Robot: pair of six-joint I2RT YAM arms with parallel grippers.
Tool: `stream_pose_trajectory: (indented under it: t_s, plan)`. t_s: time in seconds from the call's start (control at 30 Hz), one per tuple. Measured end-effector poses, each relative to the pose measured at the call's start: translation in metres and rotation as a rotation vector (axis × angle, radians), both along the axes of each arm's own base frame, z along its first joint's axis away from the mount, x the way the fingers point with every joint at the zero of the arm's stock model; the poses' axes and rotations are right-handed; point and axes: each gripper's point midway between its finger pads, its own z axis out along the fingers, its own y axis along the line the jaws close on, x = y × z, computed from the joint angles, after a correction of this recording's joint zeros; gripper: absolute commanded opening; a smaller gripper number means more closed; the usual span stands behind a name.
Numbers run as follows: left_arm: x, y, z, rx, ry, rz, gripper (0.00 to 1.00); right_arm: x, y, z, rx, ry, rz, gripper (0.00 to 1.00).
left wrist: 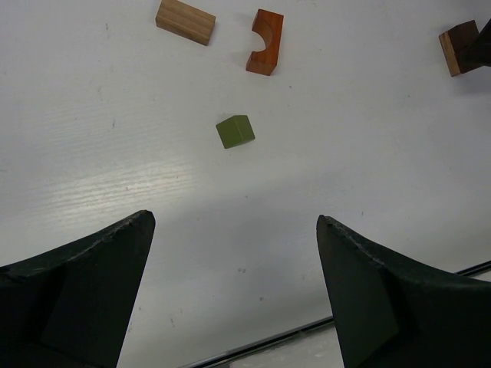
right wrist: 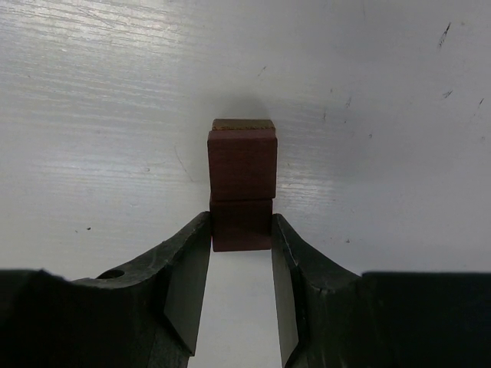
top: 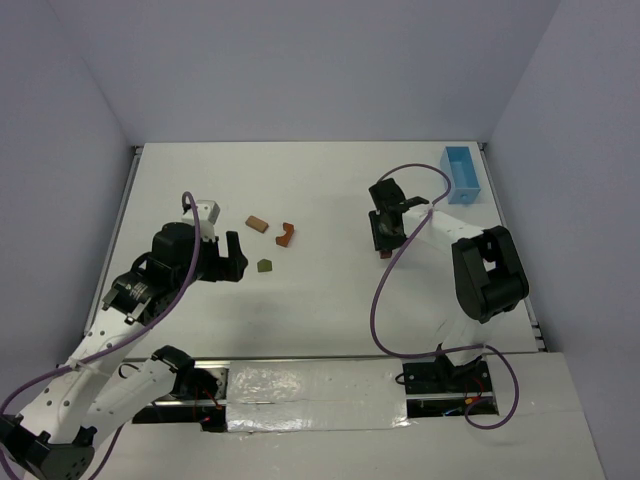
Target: Build the wood block tower
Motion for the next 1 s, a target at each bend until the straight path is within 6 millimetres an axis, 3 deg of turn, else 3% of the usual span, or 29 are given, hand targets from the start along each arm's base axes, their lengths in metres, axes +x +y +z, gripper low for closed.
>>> stream_pose_trajectory:
  t_s: [0.57, 0.8, 1.0]
  plan:
    - [-0.0019, -0.0031, 0.0004, 0.000, -0.002, -0.014, 0.99, 0.0011, -0.0013, 0.0001, 0.000, -0.001, -0.004, 0.43]
    - [-0.0022, -0.0037, 0.0004, 0.000, -0.002, -0.017, 0.99, 0.0011, -0.0020, -0.0002, 0.004, 0.002, -0.007, 0.49]
    - [-0.0022, -0.0038, 0.0004, 0.000, -0.002, -0.017, 1.00, 0.0009, -0.0011, -0.0002, 0.009, 0.003, -0.006, 0.62]
